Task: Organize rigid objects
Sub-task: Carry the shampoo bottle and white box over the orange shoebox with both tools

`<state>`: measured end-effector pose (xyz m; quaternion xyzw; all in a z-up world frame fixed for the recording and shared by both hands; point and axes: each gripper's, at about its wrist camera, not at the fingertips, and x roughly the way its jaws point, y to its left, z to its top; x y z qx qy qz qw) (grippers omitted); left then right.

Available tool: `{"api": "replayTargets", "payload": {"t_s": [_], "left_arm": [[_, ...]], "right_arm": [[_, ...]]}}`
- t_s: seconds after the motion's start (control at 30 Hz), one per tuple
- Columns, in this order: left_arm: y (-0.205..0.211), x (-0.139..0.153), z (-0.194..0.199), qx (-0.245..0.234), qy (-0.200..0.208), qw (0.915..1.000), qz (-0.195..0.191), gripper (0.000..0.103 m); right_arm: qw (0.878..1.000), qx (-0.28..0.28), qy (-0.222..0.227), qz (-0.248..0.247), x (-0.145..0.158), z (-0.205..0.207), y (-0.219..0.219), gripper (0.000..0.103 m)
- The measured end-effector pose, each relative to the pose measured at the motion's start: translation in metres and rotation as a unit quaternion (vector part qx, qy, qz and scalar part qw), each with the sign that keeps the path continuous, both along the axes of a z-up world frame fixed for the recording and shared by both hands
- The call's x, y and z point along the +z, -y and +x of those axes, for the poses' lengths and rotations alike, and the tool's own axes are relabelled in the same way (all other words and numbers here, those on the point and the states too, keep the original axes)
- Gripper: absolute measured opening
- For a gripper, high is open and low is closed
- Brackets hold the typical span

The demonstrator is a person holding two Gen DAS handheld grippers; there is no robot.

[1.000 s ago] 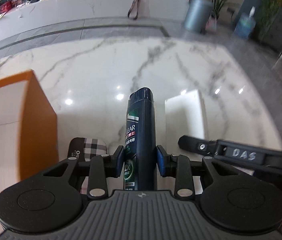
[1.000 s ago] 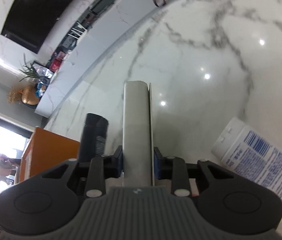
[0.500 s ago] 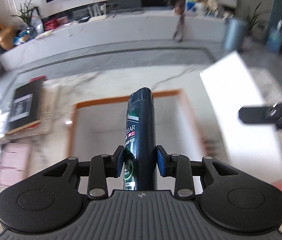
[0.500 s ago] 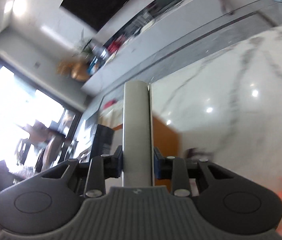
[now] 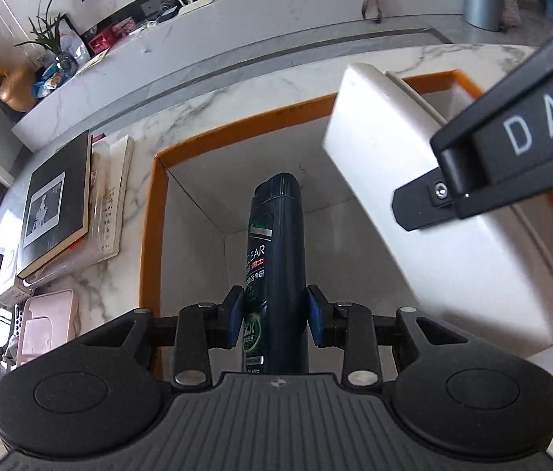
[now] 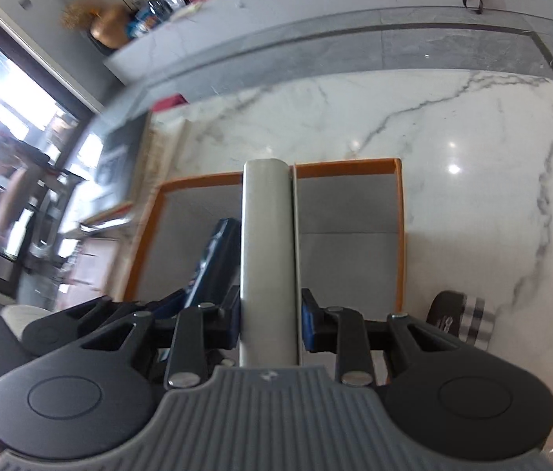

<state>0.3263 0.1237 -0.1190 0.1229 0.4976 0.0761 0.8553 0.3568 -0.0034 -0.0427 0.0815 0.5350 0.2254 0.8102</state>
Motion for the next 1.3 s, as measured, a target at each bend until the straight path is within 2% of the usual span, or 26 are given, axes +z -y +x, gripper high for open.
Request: {"api": "replayTargets", "payload": {"t_s": [0.13,0.37,0.43,0.6,0.63,0.73,0.9,1.03,1.13,1.2,1.3], "left_arm": [[0.000,-0.007,0.002,0.011,-0.001,0.9999,0.002,0.038],[-0.004,-0.018,0.009,0.043,-0.006,0.9991,0.002,0.039],[-0.006,-0.023,0.009,0.046,-0.010,0.9989,-0.007,0.043],[-0.006,-0.021,0.000,0.043,-0.012,0.9987,-0.023,0.044],[-0.006,-0.019,-0.002,0.040,-0.011,0.9986,-0.032,0.047],[-0.012,-0.008,-0.011,0.038,-0.010,0.9968,-0.070,0.051],[-0.018,0.033,-0.045,0.015,0.010,0.9910,-0.132,0.057],[-0.023,0.068,-0.077,0.006,0.045,0.9893,-0.139,0.065],[-0.045,0.089,-0.090,0.020,0.073,0.9866,-0.144,0.065],[-0.057,0.093,-0.089,0.041,0.072,0.9870,-0.138,0.065],[-0.068,0.085,-0.091,0.061,0.044,0.9861,-0.148,0.050]], "right_arm": [[1.000,0.009,-0.011,-0.021,-0.012,0.013,-0.002,0.030],[0.998,0.034,-0.004,-0.046,-0.010,0.017,-0.008,0.030],[0.998,0.036,-0.003,-0.049,-0.010,0.016,-0.008,0.030],[0.997,0.038,0.005,-0.062,-0.010,0.013,-0.013,0.030],[0.997,0.038,0.005,-0.064,-0.010,0.013,-0.014,0.030],[0.997,0.036,0.001,-0.066,-0.010,0.014,-0.015,0.030],[0.997,0.042,0.001,-0.071,-0.004,0.009,-0.022,0.030],[0.995,0.049,0.001,-0.089,-0.002,0.004,-0.034,0.030],[0.992,0.052,0.002,-0.113,-0.007,0.000,-0.045,0.030],[0.989,0.053,0.006,-0.136,-0.011,-0.003,-0.053,0.030],[0.983,0.051,0.016,-0.178,-0.019,-0.007,-0.066,0.030]]}}
